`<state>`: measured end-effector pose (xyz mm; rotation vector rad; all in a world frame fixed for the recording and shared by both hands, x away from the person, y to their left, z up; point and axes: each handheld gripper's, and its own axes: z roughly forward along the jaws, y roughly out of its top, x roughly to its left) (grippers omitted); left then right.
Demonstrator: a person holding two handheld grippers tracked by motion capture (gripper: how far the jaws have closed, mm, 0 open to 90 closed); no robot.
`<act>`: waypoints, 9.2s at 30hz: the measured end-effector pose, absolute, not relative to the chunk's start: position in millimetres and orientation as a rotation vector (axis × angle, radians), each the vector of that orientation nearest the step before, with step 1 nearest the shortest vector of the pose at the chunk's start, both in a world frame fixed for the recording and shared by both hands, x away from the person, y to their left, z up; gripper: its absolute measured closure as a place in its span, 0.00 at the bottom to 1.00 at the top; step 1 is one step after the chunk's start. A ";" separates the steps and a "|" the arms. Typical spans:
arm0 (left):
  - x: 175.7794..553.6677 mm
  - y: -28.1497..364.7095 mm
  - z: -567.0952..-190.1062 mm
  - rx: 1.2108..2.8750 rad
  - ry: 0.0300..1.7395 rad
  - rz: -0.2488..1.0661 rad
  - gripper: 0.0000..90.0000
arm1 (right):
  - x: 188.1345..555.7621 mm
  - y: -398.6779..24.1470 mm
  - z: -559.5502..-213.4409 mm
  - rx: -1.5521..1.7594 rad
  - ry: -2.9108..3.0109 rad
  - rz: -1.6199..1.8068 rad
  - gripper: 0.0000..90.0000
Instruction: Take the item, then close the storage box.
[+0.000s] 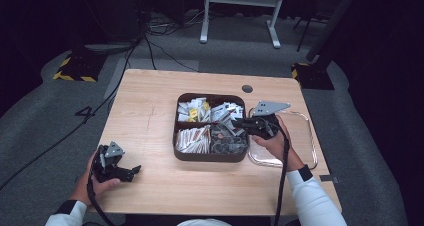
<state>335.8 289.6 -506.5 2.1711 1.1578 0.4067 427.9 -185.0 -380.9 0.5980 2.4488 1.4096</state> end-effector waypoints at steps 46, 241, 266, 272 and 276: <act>335.9 289.7 -506.5 2.172 1.156 0.411 0.00 | 358.4 -136.2 -418.2 0.247 2.746 1.346 0.97; 337.7 289.1 -506.6 2.170 1.157 0.406 0.00 | 458.8 -336.6 -399.4 1.157 2.166 1.031 0.66; 337.6 289.1 -506.6 2.170 1.157 0.406 0.00 | 465.1 -266.7 -383.8 1.011 2.271 1.050 0.66; 337.6 289.1 -506.6 2.170 1.158 0.407 0.00 | 467.1 -251.3 -383.1 0.990 2.286 1.052 0.66; 337.6 289.1 -506.6 2.170 1.157 0.406 0.00 | 468.2 -241.8 -383.2 0.978 2.293 1.065 0.66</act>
